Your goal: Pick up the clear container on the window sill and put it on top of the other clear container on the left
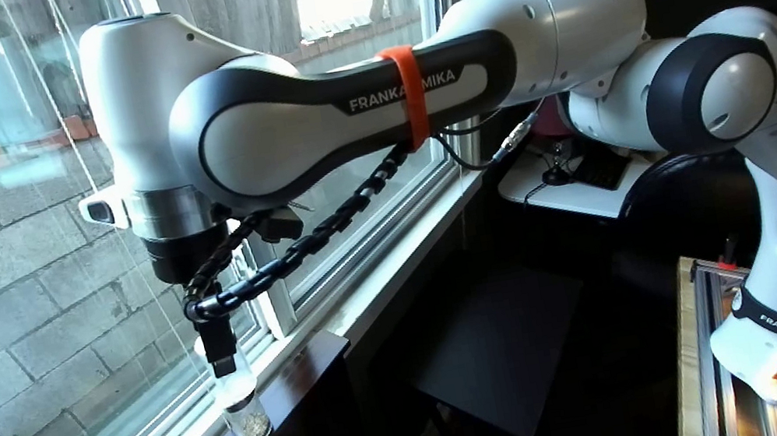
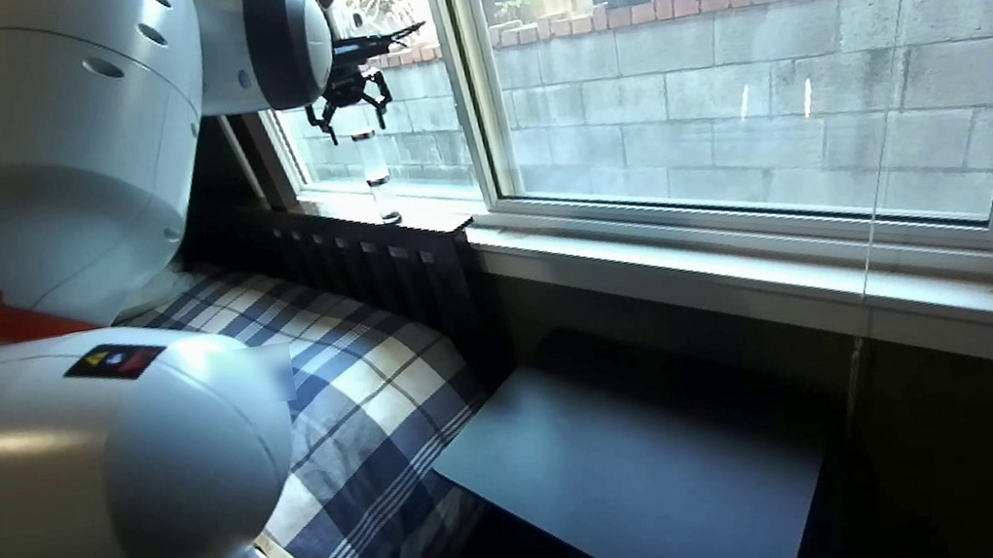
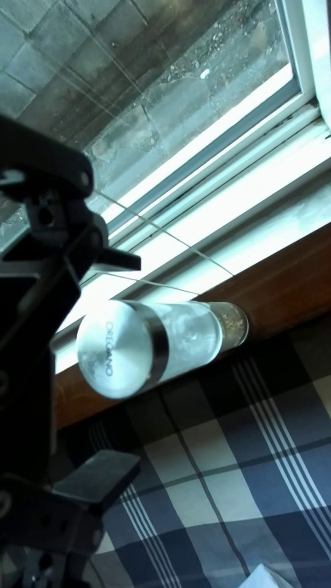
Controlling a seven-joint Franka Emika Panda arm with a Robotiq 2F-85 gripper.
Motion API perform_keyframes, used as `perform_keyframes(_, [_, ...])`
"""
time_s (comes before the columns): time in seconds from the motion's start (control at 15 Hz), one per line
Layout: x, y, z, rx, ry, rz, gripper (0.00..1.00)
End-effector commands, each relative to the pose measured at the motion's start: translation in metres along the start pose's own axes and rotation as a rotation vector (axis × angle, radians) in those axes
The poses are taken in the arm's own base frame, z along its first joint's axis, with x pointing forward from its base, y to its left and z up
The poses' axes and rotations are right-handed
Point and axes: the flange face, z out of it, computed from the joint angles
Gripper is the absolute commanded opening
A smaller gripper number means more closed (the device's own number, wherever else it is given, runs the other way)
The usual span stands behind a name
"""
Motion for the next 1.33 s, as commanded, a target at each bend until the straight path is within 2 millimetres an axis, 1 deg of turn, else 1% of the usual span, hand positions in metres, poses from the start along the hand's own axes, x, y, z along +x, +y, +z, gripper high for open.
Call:
perform_keyframes(0.0, [0.003,-0.003,-0.001,0.017,-0.008,0.005,1.0])
perform_keyframes(0.2, [0.001,-0.007,-0.006,0.023,-0.043,0.008,1.0])
perform_keyframes(0.47, [-0.007,-0.015,-0.02,0.04,-0.104,0.023,1.0])
perform_keyframes(0.67, [-0.01,-0.016,-0.034,0.006,-0.119,0.067,1.0])
perform_keyframes(0.73, [-0.012,-0.015,-0.043,-0.024,-0.124,0.101,1.0])
perform_keyframes(0.87, [-0.018,-0.01,-0.064,-0.05,-0.119,0.166,1.0])
perform_keyframes(0.93, [-0.023,-0.008,-0.081,-0.058,-0.109,0.211,1.0])
perform_keyframes(1.07, [-0.033,-0.009,-0.116,-0.073,-0.088,0.292,1.0])
perform_keyframes(1.27, [-0.055,-0.019,-0.175,-0.118,-0.09,0.417,1.0])
